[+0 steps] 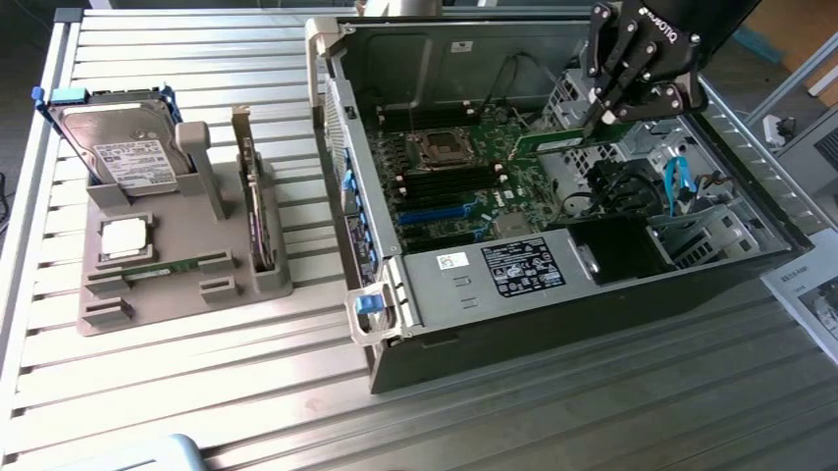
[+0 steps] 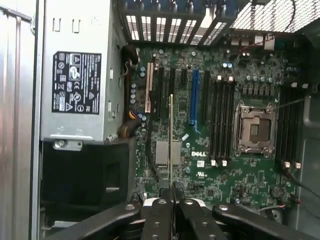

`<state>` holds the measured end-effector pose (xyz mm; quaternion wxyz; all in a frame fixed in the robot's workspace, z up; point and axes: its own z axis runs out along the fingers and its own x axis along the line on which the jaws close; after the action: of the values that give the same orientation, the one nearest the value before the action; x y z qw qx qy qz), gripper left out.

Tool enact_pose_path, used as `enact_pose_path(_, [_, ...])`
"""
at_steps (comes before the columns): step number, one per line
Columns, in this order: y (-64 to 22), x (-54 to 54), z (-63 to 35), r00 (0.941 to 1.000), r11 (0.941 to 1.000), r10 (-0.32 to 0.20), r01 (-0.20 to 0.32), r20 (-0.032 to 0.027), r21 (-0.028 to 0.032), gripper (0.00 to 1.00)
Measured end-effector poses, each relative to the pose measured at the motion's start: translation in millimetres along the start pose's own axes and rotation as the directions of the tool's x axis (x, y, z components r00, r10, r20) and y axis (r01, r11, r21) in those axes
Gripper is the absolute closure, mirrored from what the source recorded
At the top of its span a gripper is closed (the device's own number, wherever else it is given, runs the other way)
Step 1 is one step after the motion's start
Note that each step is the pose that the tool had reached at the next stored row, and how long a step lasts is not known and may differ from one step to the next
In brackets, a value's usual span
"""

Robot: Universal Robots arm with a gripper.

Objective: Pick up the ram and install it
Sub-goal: 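Pick up the ram and move it above insertion slot, then insert the ram into the slot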

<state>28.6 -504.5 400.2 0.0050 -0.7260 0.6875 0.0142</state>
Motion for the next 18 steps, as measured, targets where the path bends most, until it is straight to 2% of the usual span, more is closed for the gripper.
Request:
enact_pose_path(1, [-7.6, 0.4, 0.0, 1.0000, 1.0000, 0.000, 0.000, 0.0000, 0.0000, 0.88])
enact_pose_path(3, [-17.5, 0.9, -0.1, 1.0000, 1.0000, 0.000, 0.000, 0.0001, 0.0000, 0.88])
enact_pose_path(18, [-18.8, 1.0, -0.2, 1.0000, 1.0000, 0.000, 0.000, 0.0000, 0.0000, 0.88])
